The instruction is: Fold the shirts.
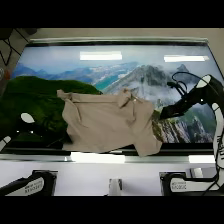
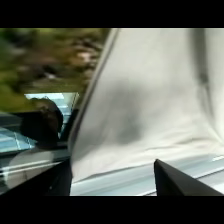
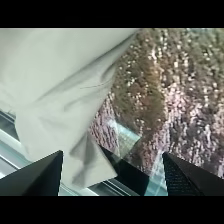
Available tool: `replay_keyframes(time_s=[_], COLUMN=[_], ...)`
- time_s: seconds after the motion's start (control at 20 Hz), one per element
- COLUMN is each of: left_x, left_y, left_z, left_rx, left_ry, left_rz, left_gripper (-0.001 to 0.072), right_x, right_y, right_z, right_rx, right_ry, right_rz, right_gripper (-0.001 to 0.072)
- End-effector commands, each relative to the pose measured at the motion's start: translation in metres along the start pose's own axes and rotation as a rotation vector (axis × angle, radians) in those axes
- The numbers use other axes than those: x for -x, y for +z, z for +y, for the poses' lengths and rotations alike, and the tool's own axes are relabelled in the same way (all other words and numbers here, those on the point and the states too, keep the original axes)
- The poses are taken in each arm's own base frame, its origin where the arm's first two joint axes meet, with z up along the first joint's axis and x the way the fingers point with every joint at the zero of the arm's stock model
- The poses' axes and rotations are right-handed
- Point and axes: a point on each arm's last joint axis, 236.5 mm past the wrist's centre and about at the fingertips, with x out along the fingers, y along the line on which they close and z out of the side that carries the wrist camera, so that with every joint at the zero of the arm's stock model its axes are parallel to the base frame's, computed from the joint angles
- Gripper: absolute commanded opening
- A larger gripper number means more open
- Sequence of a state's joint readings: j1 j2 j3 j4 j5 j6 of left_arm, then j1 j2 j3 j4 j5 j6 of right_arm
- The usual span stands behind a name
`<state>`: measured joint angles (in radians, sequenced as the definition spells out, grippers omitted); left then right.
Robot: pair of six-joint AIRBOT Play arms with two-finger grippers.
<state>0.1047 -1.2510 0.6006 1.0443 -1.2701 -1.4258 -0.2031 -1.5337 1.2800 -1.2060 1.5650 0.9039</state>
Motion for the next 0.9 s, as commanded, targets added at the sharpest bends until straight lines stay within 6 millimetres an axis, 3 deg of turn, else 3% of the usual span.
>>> replay_keyframes(time_s=[0.0, 0.05, 0.1, 0.15, 0.2, 0.45, 0.8, 0.85], left_x=[-0.017, -0.019, -0.019, -0.019, -0.018, 0.001, 0.039, 0.043], left_y=[-0.005, -0.004, -0.001, 0.001, 0.003, 0.012, 0.012, 0.011], left_z=[0.003, 0.004, 0.004, 0.002, 0.002, -0.010, -0.033, -0.035], left_rx=[-0.020, -0.016, -0.014, -0.014, -0.016, -0.064, -0.178, -0.188], left_ry=[0.030, 0.034, 0.033, 0.030, 0.029, 0.022, 0.012, 0.011], left_rz=[0.040, 0.038, 0.027, 0.019, 0.014, -0.051, -0.208, -0.224], left_gripper=[0.0592, 0.0479, 0.0197, 0.0074, 0.0033, 0.0030, 0.0030, 0.0030], right_x=[-0.013, -0.017, -0.021, -0.025, -0.030, -0.059, -0.085, -0.091], right_y=[-0.011, -0.013, -0.016, -0.019, -0.021, -0.024, 0.004, 0.009], right_z=[0.004, 0.004, 0.004, 0.004, 0.004, 0.008, 0.015, 0.020], right_rx=[0.001, -0.002, -0.007, -0.009, -0.006, -0.011, 0.004, 0.034], right_ry=[0.027, 0.032, 0.037, 0.042, 0.047, 0.086, 0.103, 0.084], right_rz=[0.033, 0.039, 0.045, 0.052, 0.053, 0.024, -0.077, -0.072], right_gripper=[0.0669, 0.0669, 0.0669, 0.0669, 0.0669, 0.0660, 0.0653, 0.0619])
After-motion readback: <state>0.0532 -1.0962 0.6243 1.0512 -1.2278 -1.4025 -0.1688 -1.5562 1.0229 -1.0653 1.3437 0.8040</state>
